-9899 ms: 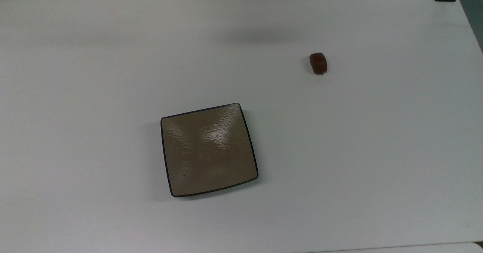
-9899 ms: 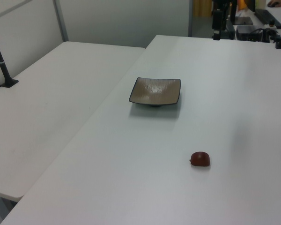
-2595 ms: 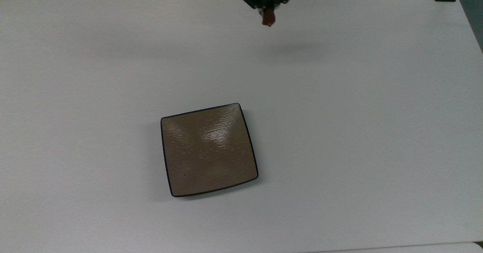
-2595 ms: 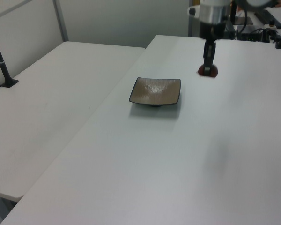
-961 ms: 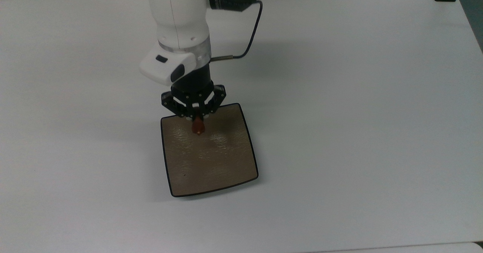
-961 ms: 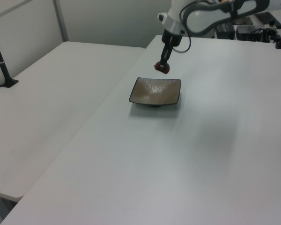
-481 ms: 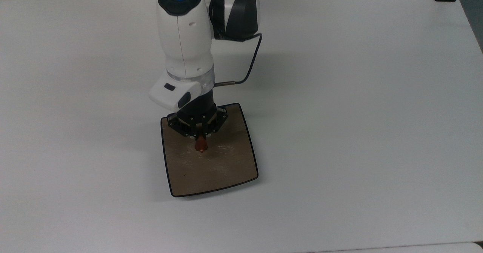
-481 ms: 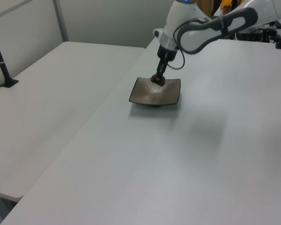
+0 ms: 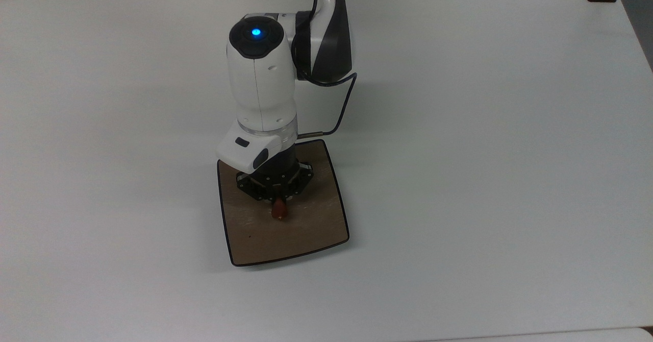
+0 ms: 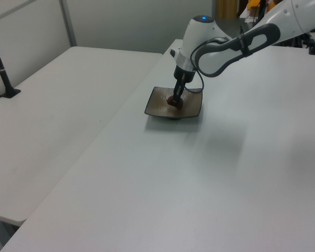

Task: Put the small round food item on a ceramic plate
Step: 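Lower the food item onto the plate and open the gripper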

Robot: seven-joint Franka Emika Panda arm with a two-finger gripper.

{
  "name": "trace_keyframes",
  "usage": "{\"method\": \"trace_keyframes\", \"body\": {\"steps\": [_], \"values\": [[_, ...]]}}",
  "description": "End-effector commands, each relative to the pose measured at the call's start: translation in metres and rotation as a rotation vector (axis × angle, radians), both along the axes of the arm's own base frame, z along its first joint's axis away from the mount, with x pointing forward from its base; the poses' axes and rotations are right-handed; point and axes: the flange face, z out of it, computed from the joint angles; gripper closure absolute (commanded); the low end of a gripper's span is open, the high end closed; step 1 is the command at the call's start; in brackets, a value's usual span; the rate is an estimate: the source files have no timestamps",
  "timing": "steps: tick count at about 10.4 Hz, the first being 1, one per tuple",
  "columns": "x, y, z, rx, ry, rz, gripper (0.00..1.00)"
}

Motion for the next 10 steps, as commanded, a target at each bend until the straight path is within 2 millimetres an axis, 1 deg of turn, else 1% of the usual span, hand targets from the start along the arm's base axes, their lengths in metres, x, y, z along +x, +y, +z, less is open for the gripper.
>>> {"method": "trace_keyframes", "body": {"steps": [1,3,4,6,8,9,10], "values": [[0.006,0.009,-0.003,0.013,-0.036,0.027,0.72],[0.005,0.009,-0.003,0.015,-0.034,0.023,0.08],[0.004,0.010,-0.004,0.008,-0.033,0.033,0.00],[0.004,0.010,-0.002,0.011,-0.036,0.028,0.00],[0.004,0.010,0.009,0.013,-0.046,0.028,0.00],[0.002,0.010,0.028,0.016,-0.063,0.029,0.00],[-0.006,0.010,0.048,0.022,-0.073,0.026,0.00]]}}
